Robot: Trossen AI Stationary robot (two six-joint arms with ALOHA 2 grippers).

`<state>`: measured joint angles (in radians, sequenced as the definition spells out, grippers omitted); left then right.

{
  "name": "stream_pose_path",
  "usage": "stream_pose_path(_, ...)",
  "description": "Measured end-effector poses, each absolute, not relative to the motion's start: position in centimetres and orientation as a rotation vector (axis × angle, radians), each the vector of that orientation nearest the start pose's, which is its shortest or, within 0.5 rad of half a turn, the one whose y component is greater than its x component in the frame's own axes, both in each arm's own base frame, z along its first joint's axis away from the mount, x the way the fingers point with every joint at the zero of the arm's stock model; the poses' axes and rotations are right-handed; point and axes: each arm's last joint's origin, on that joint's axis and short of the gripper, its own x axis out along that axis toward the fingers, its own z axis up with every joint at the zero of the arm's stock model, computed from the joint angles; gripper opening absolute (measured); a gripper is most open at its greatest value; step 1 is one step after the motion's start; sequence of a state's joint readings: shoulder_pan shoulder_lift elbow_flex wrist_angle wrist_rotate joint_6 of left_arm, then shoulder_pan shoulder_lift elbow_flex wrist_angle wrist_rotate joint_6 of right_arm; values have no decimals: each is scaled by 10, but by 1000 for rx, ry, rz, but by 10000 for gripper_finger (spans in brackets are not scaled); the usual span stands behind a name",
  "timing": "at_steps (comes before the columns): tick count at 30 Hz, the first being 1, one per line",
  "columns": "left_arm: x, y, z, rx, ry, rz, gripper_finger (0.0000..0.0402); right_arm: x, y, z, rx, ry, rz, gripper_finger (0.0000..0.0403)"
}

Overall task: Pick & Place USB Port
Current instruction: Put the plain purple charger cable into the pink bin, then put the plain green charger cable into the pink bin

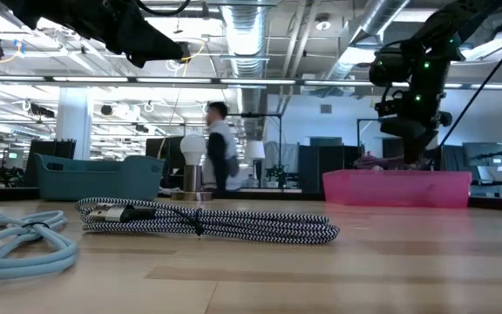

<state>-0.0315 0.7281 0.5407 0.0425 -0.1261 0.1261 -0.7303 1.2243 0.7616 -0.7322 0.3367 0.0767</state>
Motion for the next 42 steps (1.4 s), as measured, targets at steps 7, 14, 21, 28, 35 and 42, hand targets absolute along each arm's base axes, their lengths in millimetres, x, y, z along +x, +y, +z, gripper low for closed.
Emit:
stream_pose_path(7, 170, -2, 279, 137, 150, 85, 87, 150, -147, 207, 345, 1188, -988, 1)
stream_pose_path(14, 170, -2, 279, 137, 150, 85, 87, 150, -146, 207, 353, 1185, -981, 18)
stream_pose_path(21, 170, -2, 279, 137, 150, 85, 87, 151, -147, 207, 365, 1175, -992, 58)
stream_pose_path(28, 170, -2, 279, 137, 150, 85, 87, 151, -146, 207, 346, 1185, -976, 75)
stream_pose_path(35, 170, -2, 279, 137, 150, 85, 87, 165, -139, 218, 346, 1144, -806, 74)
stream_pose_path(42, 170, -2, 279, 137, 150, 86, 87, 203, -113, 244, 495, 930, -377, 74)
